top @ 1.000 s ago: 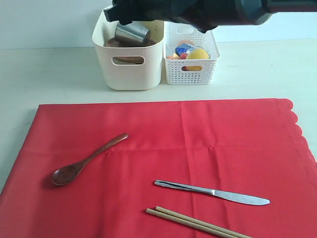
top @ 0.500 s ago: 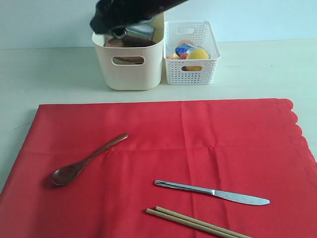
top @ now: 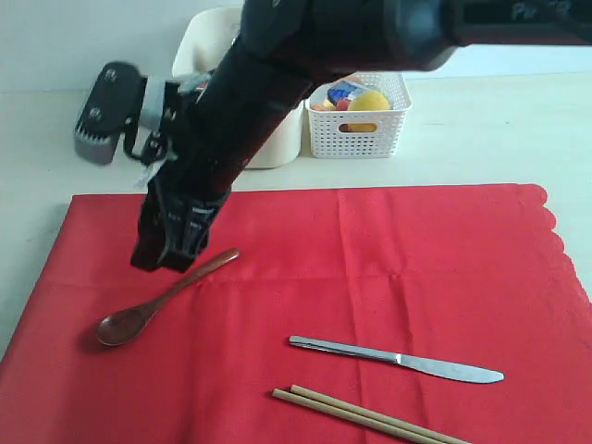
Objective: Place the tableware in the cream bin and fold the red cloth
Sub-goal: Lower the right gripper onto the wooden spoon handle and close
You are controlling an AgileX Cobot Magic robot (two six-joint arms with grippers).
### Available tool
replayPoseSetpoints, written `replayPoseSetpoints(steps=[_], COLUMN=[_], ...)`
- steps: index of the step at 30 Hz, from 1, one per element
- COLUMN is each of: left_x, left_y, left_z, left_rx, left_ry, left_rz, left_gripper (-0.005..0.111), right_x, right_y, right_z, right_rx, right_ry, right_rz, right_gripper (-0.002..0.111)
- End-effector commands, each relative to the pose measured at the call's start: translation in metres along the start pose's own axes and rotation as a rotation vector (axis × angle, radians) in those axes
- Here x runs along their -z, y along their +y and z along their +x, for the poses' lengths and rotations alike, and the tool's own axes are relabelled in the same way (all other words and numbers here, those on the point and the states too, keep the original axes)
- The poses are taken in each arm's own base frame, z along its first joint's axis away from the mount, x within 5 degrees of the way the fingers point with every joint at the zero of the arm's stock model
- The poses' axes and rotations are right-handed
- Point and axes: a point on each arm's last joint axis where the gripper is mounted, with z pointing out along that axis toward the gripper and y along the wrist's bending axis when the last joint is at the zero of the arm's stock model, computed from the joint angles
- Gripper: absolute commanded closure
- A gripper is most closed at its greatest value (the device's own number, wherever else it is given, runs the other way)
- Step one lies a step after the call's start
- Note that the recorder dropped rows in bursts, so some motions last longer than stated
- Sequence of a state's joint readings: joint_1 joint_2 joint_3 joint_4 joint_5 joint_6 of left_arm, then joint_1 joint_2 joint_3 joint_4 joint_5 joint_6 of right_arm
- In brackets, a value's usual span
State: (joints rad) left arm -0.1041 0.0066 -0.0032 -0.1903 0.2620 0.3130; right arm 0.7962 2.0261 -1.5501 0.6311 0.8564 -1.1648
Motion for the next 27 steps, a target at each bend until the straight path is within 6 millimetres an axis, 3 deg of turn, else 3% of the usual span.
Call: replayPoseSetpoints(steps=[1,9,17,23,26,27], left_x=[0.000,0.000,0.000,0.000,0.000,0.000], left_y=[0.000,0.000,0.000,0.000,0.000,0.000], left_z=[0.001,0.001,0.001,0.001,0.001,0.001], left_rx=[0.000,0.000,0.000,0.000,0.000,0.000], left_ry=[-0.005,-0.005,-0.005,-0.005,-0.005,-0.005], left_rz=[-0.002,-0.002,-0.002,-0.002,-0.002,-0.002], left_gripper=[0.105,0.105,0.105,0.105,0.105,0.105], right_x=[-0.029,-0.061,-0.093,-0.101,-0.100,-0.100], right_y=[0.013,0.007,-0.002,-0.001,-0.001,0.000], right_z=[0.001,0.008,0.031,0.038,0.038,0.037], right_rx=[0.132,0.171,0.109,0.074,0.072,0.072], right_ry=[0.100,0.131,0.208,0.227,0.230,0.232], right_rz=[-0.012,0.060,0.084,0.067,0.061,0.058], right_gripper=[0.047,0.047,0.048,0.091,0.108,0.108])
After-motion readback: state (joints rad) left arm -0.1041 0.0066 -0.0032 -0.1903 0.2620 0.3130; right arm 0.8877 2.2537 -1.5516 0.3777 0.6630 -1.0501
